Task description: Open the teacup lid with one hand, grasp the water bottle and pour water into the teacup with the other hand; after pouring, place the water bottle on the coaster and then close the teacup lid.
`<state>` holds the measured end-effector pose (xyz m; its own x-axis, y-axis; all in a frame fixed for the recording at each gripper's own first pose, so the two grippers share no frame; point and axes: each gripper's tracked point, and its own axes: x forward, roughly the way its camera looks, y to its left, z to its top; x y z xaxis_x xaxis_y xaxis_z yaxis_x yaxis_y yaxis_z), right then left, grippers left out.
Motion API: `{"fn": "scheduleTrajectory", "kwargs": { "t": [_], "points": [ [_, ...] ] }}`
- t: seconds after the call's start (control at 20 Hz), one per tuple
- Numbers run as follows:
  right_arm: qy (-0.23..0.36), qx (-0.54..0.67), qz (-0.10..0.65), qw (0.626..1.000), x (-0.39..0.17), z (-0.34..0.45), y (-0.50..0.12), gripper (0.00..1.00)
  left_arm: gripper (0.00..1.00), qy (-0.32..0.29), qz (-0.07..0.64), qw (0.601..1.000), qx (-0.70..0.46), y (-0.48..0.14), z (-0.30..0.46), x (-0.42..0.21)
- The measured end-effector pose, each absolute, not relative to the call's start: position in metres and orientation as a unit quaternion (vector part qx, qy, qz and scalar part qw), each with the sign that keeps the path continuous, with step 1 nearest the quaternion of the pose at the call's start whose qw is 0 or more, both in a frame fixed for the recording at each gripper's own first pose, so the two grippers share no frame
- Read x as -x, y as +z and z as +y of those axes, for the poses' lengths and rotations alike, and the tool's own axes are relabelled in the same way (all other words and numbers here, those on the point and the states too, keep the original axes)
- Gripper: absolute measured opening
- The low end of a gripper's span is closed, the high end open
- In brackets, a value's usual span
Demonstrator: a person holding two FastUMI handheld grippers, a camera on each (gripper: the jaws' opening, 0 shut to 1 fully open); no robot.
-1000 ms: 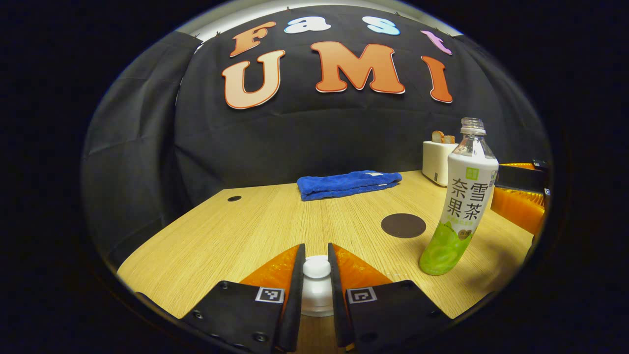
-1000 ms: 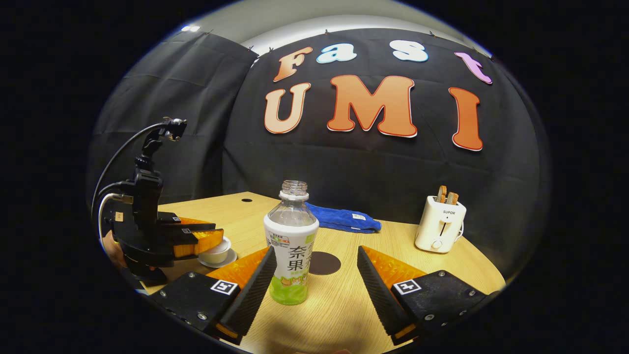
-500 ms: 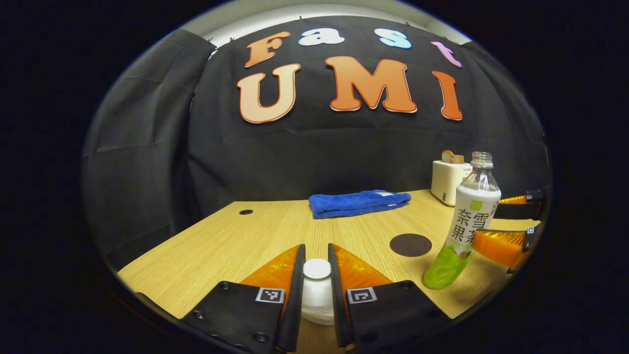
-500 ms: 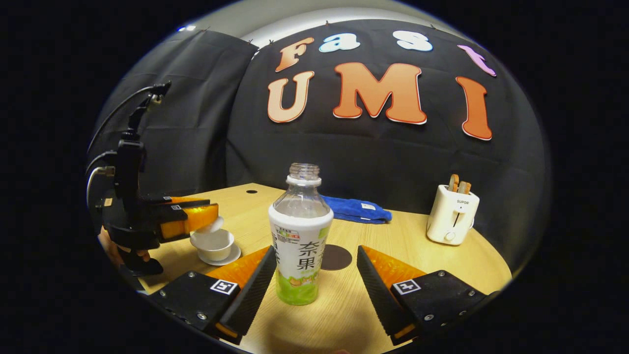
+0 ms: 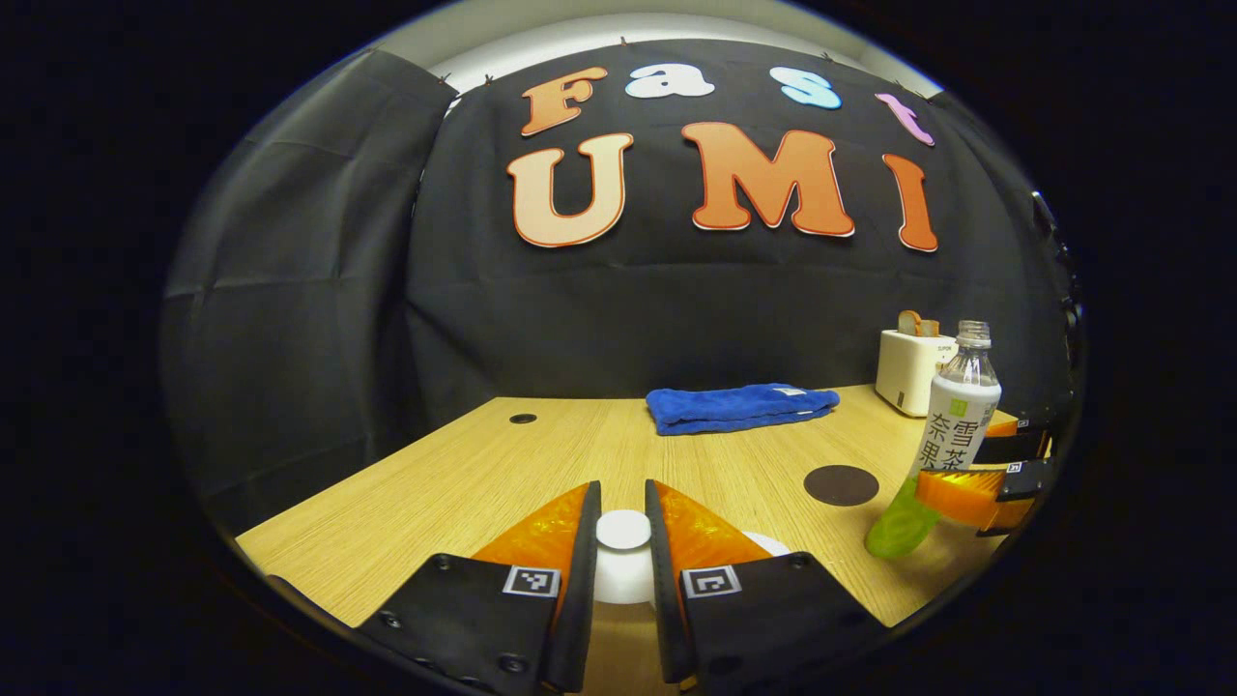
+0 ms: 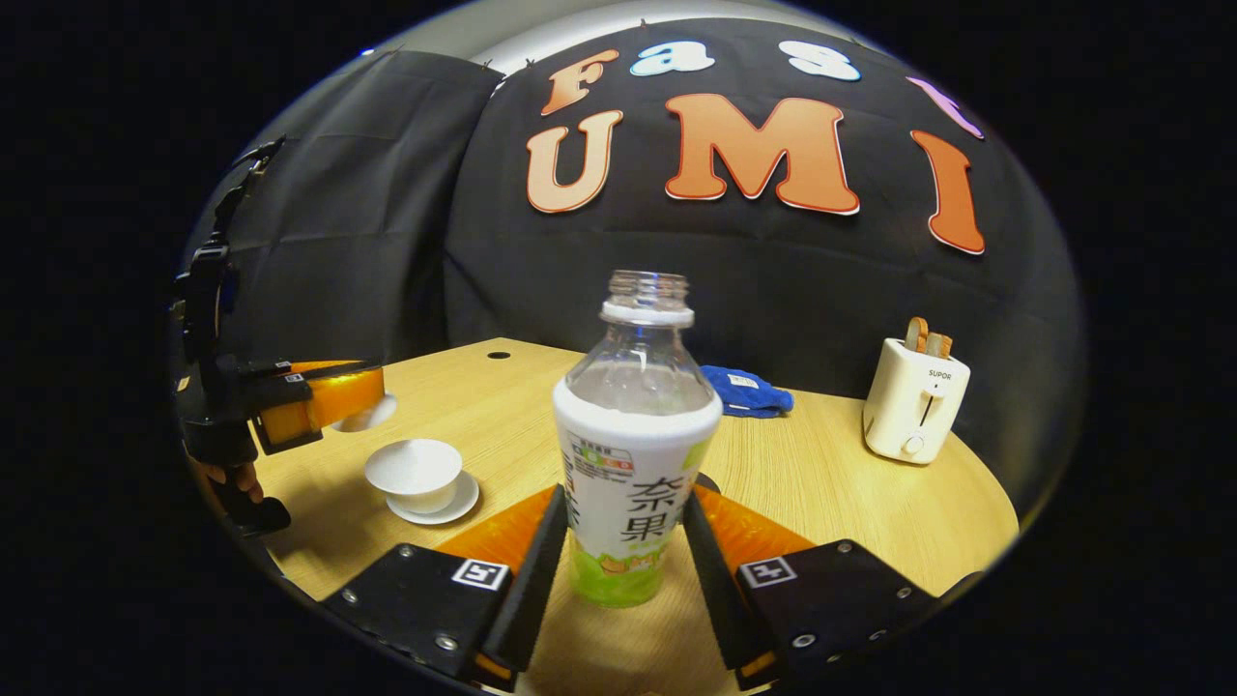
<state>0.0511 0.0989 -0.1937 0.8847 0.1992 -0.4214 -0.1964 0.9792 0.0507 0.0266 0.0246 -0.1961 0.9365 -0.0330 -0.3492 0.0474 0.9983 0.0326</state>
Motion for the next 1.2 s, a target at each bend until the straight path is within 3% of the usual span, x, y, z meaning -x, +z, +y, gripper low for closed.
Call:
{"fn": "scheduleTrajectory", "kwargs": {
  "t": [0.15,0.5,0.65,0.7,0.75,1.2],
  "points": [
    [0.095,0.029,0.215,0.972,-0.055,0.1,-0.187,0.63,0.32,-0.01,0.177,0.984,-0.016,-0.192,0.039,-0.021],
    [0.061,0.206,0.182,0.96,-0.065,0.093,-0.17,0.66,0.32,0.007,0.177,0.984,-0.026,-0.193,0.071,-0.011],
    [0.058,0.271,0.176,0.944,-0.076,0.094,-0.169,0.66,0.32,0.014,0.175,0.984,-0.031,-0.191,0.083,-0.006],
    [0.055,0.292,0.175,0.939,-0.079,0.094,-0.169,0.71,0.33,0.016,0.174,0.984,-0.031,-0.19,0.085,-0.003],
    [0.054,0.313,0.173,0.932,-0.084,0.094,-0.168,0.66,0.31,0.018,0.174,0.984,-0.031,-0.19,0.089,-0.002],
    [0.049,0.487,0.132,0.862,-0.093,0.091,-0.166,0.66,0.3,0.032,0.176,0.984,-0.025,-0.191,0.112,0.01]
  ]
}}
